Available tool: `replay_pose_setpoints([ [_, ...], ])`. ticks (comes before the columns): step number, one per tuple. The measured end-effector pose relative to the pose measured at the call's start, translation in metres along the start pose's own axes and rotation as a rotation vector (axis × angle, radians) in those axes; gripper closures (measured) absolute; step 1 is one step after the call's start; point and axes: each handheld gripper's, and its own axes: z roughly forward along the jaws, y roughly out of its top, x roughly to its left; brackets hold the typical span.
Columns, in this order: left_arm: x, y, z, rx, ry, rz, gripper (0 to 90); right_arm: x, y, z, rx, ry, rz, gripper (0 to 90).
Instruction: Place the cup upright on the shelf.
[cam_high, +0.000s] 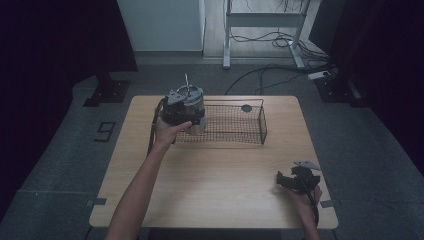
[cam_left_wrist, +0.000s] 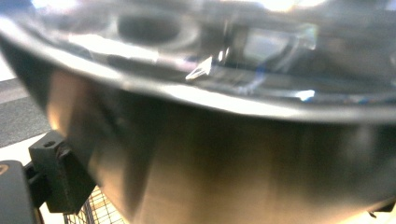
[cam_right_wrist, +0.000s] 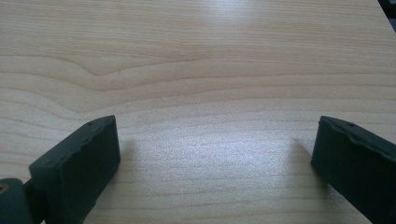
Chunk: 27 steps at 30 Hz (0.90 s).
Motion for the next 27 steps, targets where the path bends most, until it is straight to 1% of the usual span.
replay_pose_setpoints([
  [7, 0.0, 0.003, 0.009, 0.004, 0.002, -0.002, 3.8, 0.0, 0.0, 0.0, 0.0, 0.0, 0.0, 0.8],
  [14, 0.003, 0.008, 0.019, 0.021, 0.011, 0.012, 3.8, 0.0, 0.0, 0.0, 0.0, 0.0, 0.0, 0.8],
  [19, 0.009, 0.011, 0.024, 0.016, 0.011, -0.002, 3.8, 0.0, 0.0, 0.0, 0.0, -0.001, 0.001, 1.0],
  [23, 0.013, 0.01, 0.029, 0.014, 0.014, -0.014, 3.8, 0.0, 0.0, 0.0, -0.001, -0.002, 0.001, 1.2],
  [27, 0.017, 0.006, 0.036, 0.029, 0.027, -0.015, 3.8, 0.0, 0.0, 0.0, -0.001, -0.002, 0.001, 1.2],
])
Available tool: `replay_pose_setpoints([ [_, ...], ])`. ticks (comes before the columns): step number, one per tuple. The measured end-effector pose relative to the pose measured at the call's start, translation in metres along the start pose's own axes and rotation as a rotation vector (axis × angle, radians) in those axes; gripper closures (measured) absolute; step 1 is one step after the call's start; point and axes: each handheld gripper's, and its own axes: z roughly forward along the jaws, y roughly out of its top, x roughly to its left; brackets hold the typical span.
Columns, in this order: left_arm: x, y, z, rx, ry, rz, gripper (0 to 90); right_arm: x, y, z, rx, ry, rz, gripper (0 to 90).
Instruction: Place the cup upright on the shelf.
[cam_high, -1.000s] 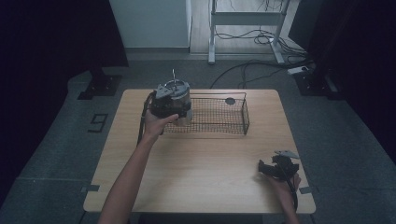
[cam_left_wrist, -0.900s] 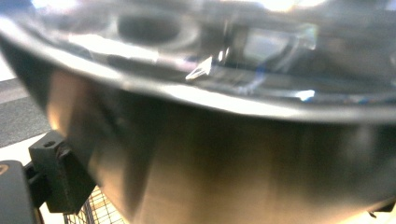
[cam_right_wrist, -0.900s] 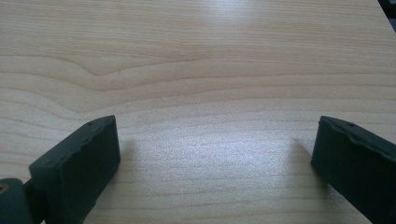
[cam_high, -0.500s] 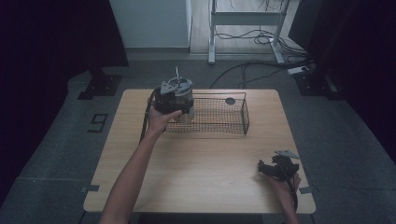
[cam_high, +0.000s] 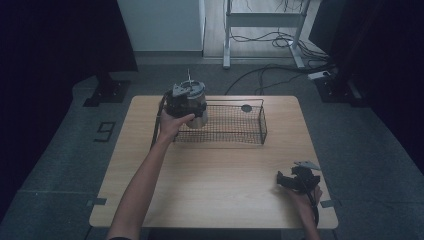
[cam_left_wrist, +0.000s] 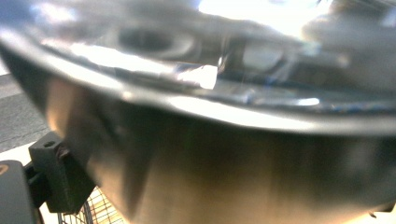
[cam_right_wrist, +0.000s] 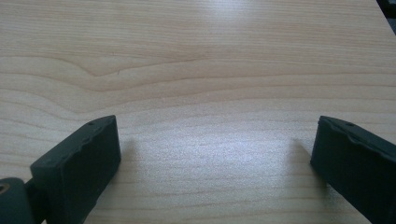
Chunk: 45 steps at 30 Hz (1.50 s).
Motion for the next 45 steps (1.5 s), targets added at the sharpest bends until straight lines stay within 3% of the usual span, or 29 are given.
replay_pose_setpoints([
  [15, 0.009, -0.01, 0.023, 0.022, 0.03, -0.02, 3.8, -0.001, 0.0, 0.0, -0.001, -0.002, 0.004, 1.6],
  [29, -0.001, -0.02, 0.038, 0.054, 0.027, 0.003, 3.7, -0.001, 0.0, 0.0, -0.001, -0.002, 0.004, 1.7],
  [45, 0.0, -0.035, 0.049, 0.082, 0.039, -0.028, 3.7, -0.001, 0.0, 0.0, -0.002, -0.002, 0.003, 1.7],
])
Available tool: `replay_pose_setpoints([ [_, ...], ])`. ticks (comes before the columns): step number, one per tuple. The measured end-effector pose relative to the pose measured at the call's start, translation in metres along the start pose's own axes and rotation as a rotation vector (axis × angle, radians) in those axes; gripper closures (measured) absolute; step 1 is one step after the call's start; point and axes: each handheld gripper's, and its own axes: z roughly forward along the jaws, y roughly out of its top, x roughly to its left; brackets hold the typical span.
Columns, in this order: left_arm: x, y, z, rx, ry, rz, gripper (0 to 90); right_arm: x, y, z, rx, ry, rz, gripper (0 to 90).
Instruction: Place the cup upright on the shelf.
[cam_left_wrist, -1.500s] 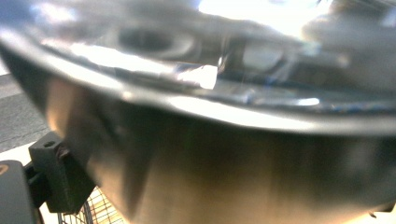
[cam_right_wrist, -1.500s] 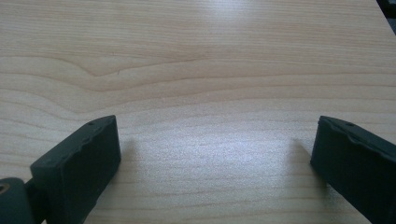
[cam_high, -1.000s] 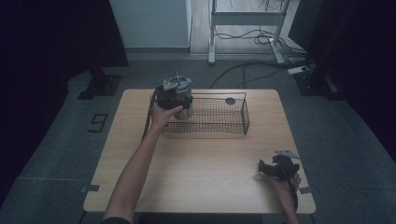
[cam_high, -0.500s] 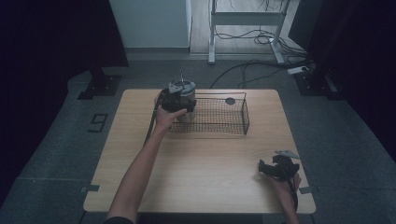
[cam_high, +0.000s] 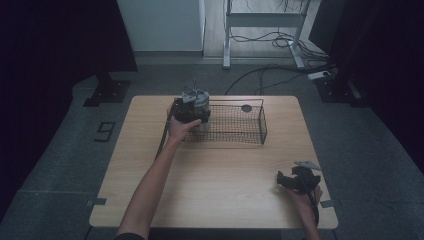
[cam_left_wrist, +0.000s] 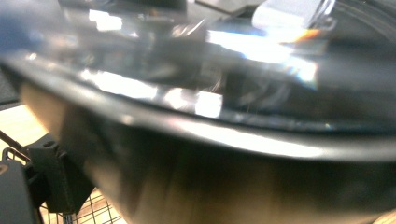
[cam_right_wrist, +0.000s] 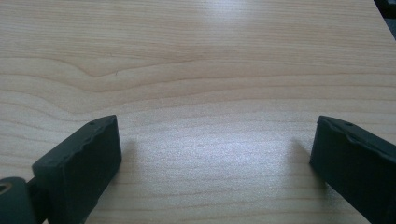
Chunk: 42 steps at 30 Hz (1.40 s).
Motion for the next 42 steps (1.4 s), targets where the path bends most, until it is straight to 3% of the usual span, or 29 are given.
replay_pose_setpoints([
  [42, -0.005, -0.021, 0.016, 0.036, 0.032, -0.025, 3.4, 0.0, 0.0, 0.0, 0.0, 0.0, 0.0, 1.8],
])
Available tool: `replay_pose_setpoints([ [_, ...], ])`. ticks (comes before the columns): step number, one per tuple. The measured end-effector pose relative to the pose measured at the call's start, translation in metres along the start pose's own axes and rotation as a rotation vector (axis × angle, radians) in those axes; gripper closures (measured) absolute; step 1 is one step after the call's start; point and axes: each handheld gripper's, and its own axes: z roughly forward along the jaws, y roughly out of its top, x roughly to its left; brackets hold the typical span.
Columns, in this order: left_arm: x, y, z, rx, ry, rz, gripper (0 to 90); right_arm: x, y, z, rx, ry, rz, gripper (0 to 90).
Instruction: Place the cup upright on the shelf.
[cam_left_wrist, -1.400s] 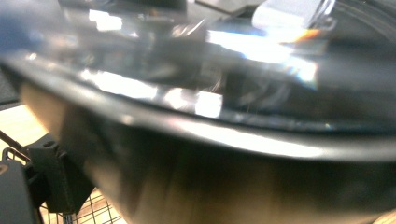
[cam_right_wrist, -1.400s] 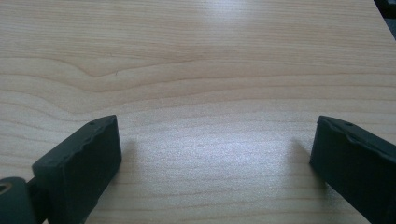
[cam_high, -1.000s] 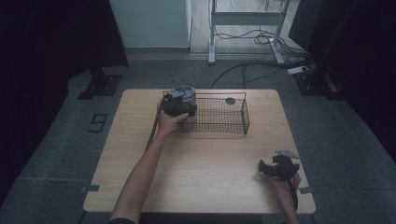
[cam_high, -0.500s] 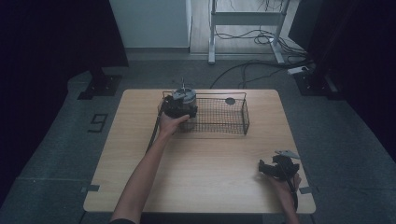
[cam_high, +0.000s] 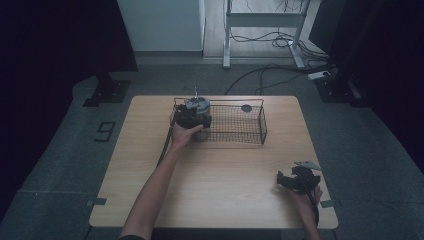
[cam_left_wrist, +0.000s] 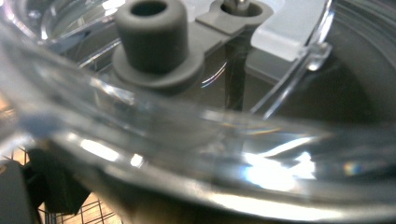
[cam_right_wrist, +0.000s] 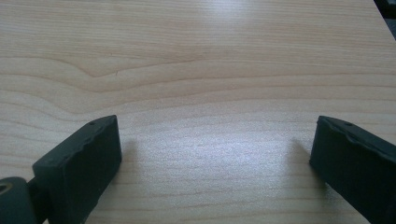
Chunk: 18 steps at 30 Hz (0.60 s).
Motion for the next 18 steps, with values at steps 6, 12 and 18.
replay_pose_setpoints([
  [6, 0.001, -0.002, -0.001, -0.006, -0.007, -0.012, 2.7, 0.0, 0.0, 0.0, 0.0, 0.0, -0.001, 1.8],
  [12, -0.001, 0.002, -0.011, -0.042, -0.014, -0.027, 0.0, 0.0, 0.0, 0.0, 0.0, 0.0, 0.0, 1.8],
  [18, -0.001, 0.004, -0.021, -0.049, -0.007, -0.024, 0.0, 0.0, 0.0, 0.0, 0.0, 0.0, -0.001, 1.9],
])
